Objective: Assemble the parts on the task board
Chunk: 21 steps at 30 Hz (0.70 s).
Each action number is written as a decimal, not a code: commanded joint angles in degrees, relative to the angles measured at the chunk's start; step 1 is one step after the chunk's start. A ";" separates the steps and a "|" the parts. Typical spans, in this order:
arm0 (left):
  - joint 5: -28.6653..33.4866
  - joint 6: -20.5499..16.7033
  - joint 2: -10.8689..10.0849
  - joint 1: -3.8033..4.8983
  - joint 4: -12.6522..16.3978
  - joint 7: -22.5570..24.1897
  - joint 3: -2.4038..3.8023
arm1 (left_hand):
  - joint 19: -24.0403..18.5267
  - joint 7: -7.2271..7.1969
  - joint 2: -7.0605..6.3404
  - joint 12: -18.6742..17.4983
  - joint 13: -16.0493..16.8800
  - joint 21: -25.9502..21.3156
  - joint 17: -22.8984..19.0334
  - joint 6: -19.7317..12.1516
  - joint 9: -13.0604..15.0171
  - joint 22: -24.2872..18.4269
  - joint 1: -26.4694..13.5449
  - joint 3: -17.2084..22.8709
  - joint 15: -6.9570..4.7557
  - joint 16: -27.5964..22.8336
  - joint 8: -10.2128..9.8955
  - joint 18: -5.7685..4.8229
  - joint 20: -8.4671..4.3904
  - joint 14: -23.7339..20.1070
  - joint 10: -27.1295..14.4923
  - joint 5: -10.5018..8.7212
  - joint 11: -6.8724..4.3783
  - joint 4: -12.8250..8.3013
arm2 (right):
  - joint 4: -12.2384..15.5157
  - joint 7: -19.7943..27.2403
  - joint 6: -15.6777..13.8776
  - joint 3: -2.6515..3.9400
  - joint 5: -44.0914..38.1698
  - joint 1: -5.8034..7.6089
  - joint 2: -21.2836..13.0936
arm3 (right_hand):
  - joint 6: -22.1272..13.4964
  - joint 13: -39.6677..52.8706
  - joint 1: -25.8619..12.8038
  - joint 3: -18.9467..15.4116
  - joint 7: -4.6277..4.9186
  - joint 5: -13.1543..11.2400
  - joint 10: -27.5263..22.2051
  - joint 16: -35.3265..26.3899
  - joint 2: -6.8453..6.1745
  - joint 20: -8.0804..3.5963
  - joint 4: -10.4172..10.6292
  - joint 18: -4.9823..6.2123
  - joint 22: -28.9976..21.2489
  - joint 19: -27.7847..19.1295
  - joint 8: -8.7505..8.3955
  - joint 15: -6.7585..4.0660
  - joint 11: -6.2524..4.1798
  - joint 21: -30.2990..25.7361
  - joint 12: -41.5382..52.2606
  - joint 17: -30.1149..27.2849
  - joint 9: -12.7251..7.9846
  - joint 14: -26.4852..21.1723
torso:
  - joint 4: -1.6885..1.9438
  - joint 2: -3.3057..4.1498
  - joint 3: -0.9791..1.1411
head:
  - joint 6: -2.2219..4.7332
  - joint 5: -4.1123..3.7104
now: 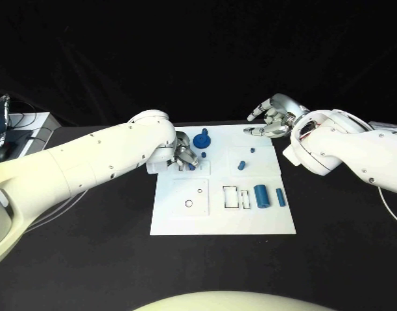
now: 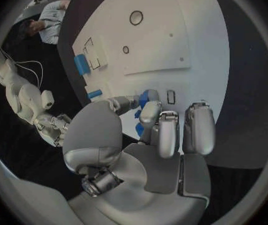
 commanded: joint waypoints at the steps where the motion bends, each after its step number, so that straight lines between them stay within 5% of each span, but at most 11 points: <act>1: -0.82 -0.79 0.23 -0.19 0.04 0.05 -0.08 | 0.32 -3.29 0.58 -0.02 -0.10 0.16 15.09 3.79 -0.05 0.02 0.03 6.59 -0.33 0.19 0.02 -0.42 -0.26 6.03 0.07 0.22 -0.05 -7.01 | 0.15 0.19 0.75 0.02 -0.28 -0.03 -0.05 | -0.37 11.15 0.26 0.29 -0.07 0.19 1.80 0.14 0.15 -0.16 0.01 -0.43 13.99 5.30 0.37 -0.13 -0.11 -0.15 0.07 14.72 0.06 5.99 | -0.04 0.04 0.03 | 0.02 -0.08; 21: -4.61 1.95 0.12 -0.37 0.57 -0.16 -0.48 | 0.28 -3.27 0.64 -0.35 -0.48 0.10 15.09 3.73 -0.12 -0.08 -0.08 6.15 -0.33 0.19 -0.20 -0.40 -0.30 6.03 -0.09 -0.13 -0.03 -6.96 | 0.28 0.18 0.74 0.02 -0.28 -0.03 -0.32 | -0.42 11.09 0.09 0.46 -0.06 0.53 1.73 0.12 0.11 -0.17 0.06 -0.40 13.92 5.25 0.49 -0.13 -0.11 -0.25 0.02 14.67 0.09 5.98 | 0.05 -0.02 0.02 | -0.45 -0.10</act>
